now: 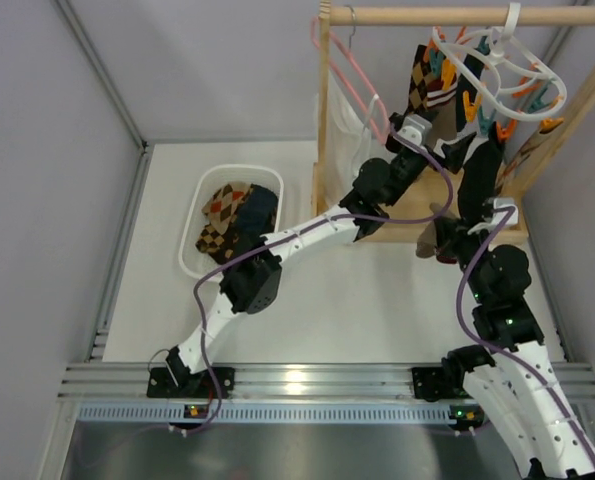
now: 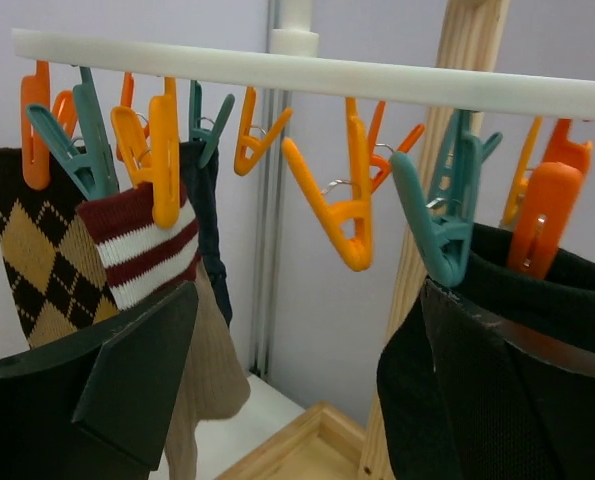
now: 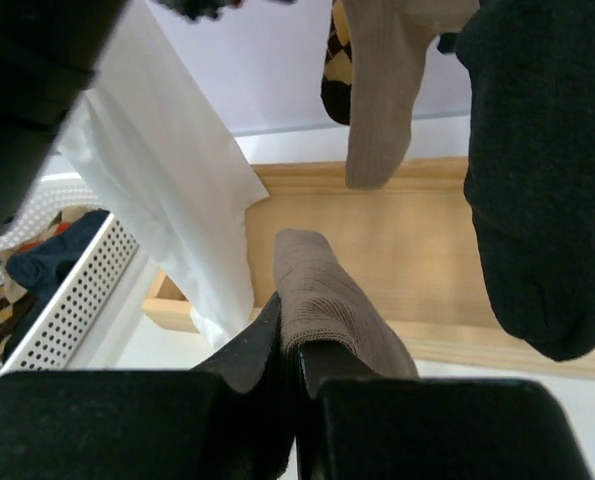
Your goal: Remove the socks clipped to the hanger
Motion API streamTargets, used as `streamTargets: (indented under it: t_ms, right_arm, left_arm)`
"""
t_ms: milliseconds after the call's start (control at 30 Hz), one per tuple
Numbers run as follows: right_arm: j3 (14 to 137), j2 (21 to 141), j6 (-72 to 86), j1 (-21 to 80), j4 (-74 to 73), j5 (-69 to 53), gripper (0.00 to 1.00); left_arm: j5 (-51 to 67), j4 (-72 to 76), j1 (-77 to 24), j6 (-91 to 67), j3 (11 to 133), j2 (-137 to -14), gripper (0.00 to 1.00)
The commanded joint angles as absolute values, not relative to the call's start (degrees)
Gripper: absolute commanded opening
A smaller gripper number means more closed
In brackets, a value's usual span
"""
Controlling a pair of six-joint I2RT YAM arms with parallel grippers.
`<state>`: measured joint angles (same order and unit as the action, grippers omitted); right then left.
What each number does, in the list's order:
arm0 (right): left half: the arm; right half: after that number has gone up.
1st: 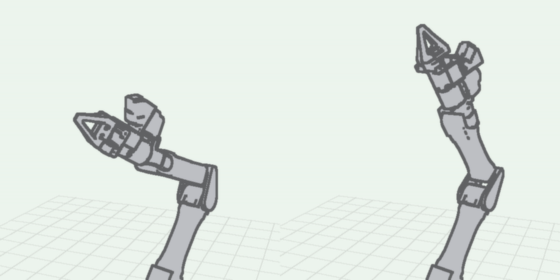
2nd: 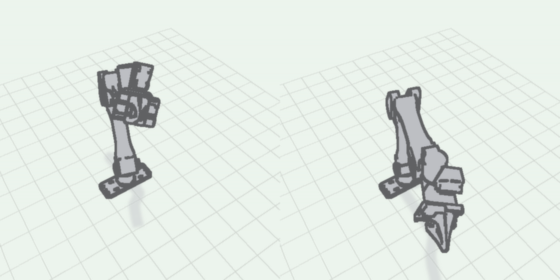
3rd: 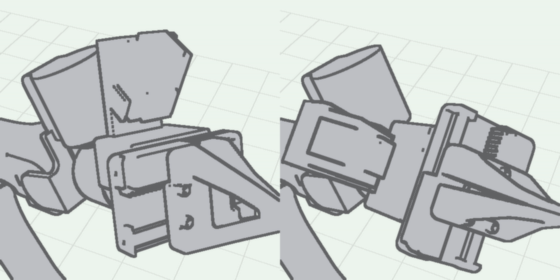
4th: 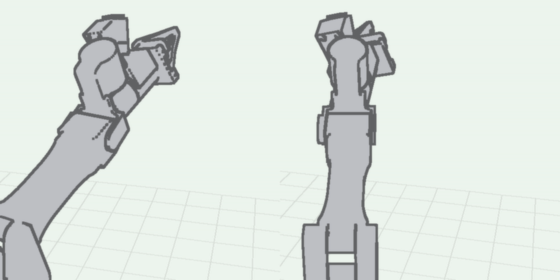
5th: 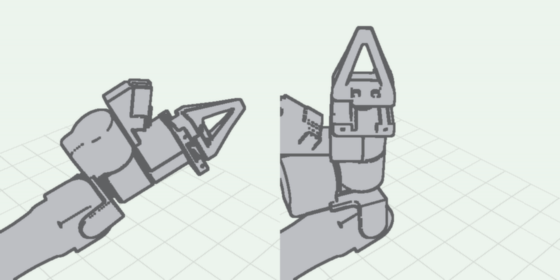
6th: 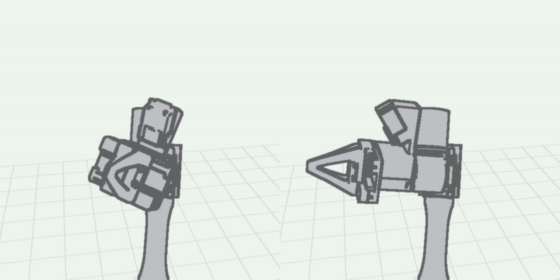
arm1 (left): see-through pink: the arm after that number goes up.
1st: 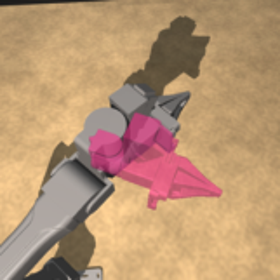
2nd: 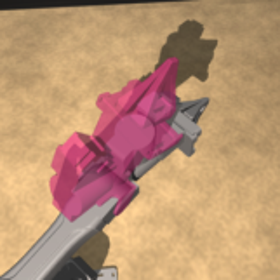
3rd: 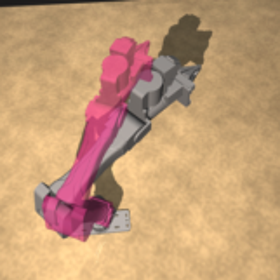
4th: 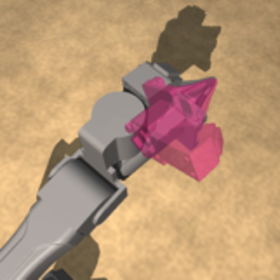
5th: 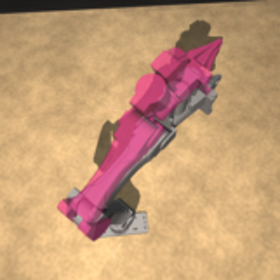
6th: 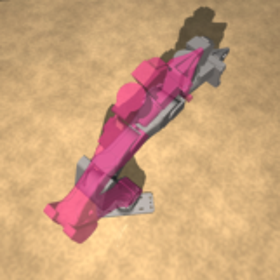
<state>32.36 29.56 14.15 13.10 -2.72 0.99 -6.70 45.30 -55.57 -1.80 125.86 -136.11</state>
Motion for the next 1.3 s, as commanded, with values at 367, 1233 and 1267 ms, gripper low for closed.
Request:
streamTargets:
  t_ms: [367, 1233, 1267]
  right_arm:
    - [35.1, 26.5, 15.8, 13.9, -13.8, 7.1, 0.00]
    - [50.4, 66.6, 14.3, 51.0, 18.6, -8.9, 0.00]
    - [52.1, 69.3, 14.1, 52.0, 19.9, -8.8, 0.00]
  left_arm:
    - [-28.1, 47.2, -65.3, -5.3, 77.1, -97.9, 0.98]
    - [-60.4, -25.3, -70.5, -28.6, 58.2, -48.5, 0.98]
    - [-61.5, -27.5, -70.5, -28.9, 58.1, -47.3, 0.98]
